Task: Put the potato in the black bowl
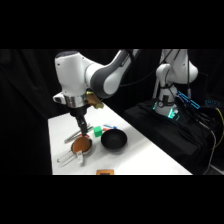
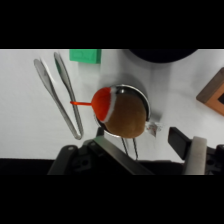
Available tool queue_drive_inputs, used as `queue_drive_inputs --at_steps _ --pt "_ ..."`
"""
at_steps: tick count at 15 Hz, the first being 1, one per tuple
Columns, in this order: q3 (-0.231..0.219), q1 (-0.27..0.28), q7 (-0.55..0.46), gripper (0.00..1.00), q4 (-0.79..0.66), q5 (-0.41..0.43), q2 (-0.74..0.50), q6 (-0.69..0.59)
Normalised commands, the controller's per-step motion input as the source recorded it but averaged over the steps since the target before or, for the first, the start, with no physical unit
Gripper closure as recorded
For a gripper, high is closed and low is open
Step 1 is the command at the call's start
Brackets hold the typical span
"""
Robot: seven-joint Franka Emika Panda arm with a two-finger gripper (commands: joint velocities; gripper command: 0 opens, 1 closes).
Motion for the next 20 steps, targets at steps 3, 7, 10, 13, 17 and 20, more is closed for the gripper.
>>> queue_drive_inputs --at_steps 3,7,10,13,17,20 --pt "-0.038 -0.014 -0.12 0.00 0.44 -0.052 0.42 0.07" --pt "-0.021 -0.033 -0.14 0.00 0.38 -0.024 0.36 0.05" --pt "0.011 -0.042 -0.15 0.00 0.35 0.008 0.29 0.02" --pt "0.018 -0.039 -0.15 0.00 0.32 0.019 0.28 0.01" --pt "0.022 -0.052 -0.16 0.45 0.30 0.037 0.23 -0.02" --pt "0.012 -0.048 -0.15 0.68 0.28 0.041 0.17 -0.06"
